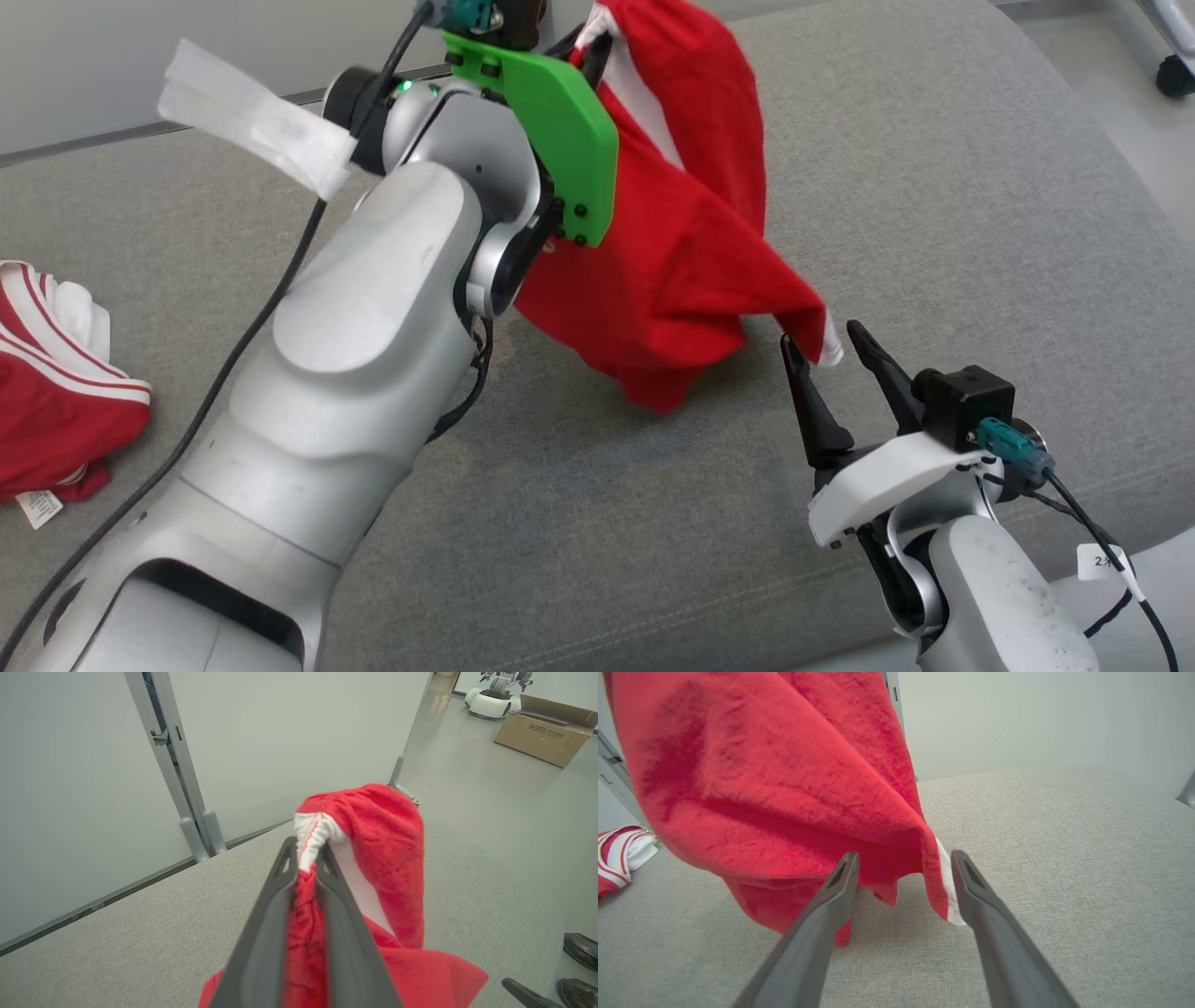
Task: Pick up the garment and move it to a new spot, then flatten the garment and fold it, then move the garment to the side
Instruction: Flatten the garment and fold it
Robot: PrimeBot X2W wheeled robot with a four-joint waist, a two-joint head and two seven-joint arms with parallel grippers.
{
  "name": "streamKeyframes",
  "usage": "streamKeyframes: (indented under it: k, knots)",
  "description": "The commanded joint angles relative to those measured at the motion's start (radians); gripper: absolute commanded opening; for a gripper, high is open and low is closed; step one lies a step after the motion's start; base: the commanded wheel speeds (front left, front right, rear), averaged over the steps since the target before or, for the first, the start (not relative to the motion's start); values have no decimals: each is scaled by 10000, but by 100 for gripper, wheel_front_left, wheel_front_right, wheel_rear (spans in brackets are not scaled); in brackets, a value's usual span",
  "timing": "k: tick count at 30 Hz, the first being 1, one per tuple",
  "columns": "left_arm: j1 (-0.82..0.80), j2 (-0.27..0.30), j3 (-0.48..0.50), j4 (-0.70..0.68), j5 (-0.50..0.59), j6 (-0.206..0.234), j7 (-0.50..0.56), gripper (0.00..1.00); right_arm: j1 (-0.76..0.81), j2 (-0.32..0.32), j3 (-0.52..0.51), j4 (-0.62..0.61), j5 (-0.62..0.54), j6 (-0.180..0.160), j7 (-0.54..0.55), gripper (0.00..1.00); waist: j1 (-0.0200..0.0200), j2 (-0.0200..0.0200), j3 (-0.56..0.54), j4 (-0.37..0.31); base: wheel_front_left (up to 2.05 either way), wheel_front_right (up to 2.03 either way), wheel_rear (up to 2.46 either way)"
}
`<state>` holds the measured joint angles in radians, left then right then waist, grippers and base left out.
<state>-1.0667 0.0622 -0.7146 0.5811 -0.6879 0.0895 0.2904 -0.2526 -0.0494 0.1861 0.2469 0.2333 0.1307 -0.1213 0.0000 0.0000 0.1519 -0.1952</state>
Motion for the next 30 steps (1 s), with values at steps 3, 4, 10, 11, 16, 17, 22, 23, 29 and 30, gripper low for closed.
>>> streamKeyframes:
  k: [3,4,10,11,16,17,22,23,29,30]
  knots:
    - [571,183,124,374,-229,103,-101,0,47,-20,1,-73,-34,1,42,100,0,0,142,302,0,0,0]
    - [753,239,173,529,-304,99,-143,0,36,-18,3,-82,-55,1,53,100,0,0,169,369,0,0,0]
    - [1573,711,492,1346,-596,257,-458,0,-15,-21,-59,-152,-142,1,104,100,0,0,300,841,0,0,0]
    - [1672,786,548,1452,-632,258,-504,0,-5,-21,-78,-160,-170,1,125,100,0,0,309,931,0,0,0]
    - [2243,1132,789,1913,-895,348,-656,0,51,-23,-91,-159,-205,1,196,100,0,0,273,1320,0,0,0]
    - [2351,1166,837,1987,-971,366,-676,0,63,-21,-97,-165,-220,1,187,100,0,0,252,1390,0,0,0]
    - [2885,1238,964,2250,-1145,376,-950,0,91,-21,-147,-238,-305,1,280,100,0,0,179,1695,0,0,0]
    - [2975,1219,1004,2258,-1190,361,-1024,0,102,-23,-165,-255,-321,1,303,100,0,0,169,1746,0,0,0]
    - [3455,1044,1156,2245,-1501,206,-1374,0,173,-23,-221,-351,-352,1,410,100,0,0,131,2028,0,0,0]
    - [3505,1032,1143,2251,-1503,180,-1416,0,165,-23,-215,-361,-350,1,405,100,0,0,126,2052,0,0,0]
